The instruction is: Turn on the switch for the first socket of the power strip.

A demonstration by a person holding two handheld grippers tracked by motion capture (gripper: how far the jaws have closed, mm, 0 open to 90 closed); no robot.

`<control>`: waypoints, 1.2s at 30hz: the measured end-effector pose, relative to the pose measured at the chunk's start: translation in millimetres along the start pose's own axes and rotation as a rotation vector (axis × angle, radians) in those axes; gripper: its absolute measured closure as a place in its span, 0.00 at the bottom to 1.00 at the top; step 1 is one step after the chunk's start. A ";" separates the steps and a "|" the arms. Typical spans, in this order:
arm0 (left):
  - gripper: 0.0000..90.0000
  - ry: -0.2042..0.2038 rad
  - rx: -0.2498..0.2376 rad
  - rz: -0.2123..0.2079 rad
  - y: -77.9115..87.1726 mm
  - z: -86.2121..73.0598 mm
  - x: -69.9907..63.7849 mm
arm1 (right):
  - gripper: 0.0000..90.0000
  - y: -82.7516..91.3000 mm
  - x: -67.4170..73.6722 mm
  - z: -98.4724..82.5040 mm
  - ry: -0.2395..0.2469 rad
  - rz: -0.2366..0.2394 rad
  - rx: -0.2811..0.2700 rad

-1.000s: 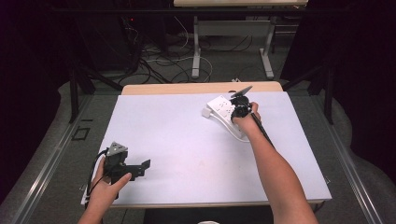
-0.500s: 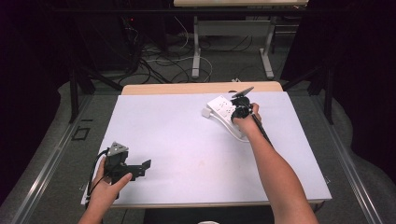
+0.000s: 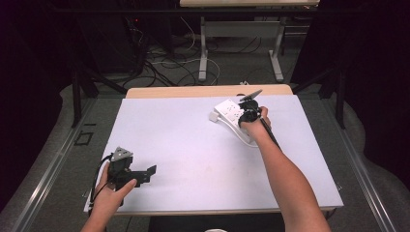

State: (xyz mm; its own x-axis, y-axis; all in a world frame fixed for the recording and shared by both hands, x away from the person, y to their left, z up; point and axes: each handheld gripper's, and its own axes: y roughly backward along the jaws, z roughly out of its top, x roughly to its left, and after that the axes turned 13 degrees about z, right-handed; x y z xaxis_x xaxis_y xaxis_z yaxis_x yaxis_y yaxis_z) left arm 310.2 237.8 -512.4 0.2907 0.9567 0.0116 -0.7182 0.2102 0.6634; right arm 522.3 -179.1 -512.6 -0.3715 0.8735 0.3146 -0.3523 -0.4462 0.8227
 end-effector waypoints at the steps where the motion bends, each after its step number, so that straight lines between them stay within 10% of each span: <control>1: 0.01 0.003 0.002 -0.004 0.0 0.0 -0.3 | 0.89 0.6 -1.0 -0.2 -0.001 0.005 0.002; 36: 0.01 0.002 -0.003 0.005 -0.2 -0.4 -0.1 | 0.57 25.8 5.3 -11.1 0.124 0.035 -0.012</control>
State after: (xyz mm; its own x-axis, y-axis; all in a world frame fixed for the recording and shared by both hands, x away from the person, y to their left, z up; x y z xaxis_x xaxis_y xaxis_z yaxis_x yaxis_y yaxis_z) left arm 310.1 237.7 -512.9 0.2863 0.9581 0.0135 -0.7212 0.2062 0.6614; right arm 501.7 -188.1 -494.9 -0.4873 0.8267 0.2813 -0.3468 -0.4789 0.8065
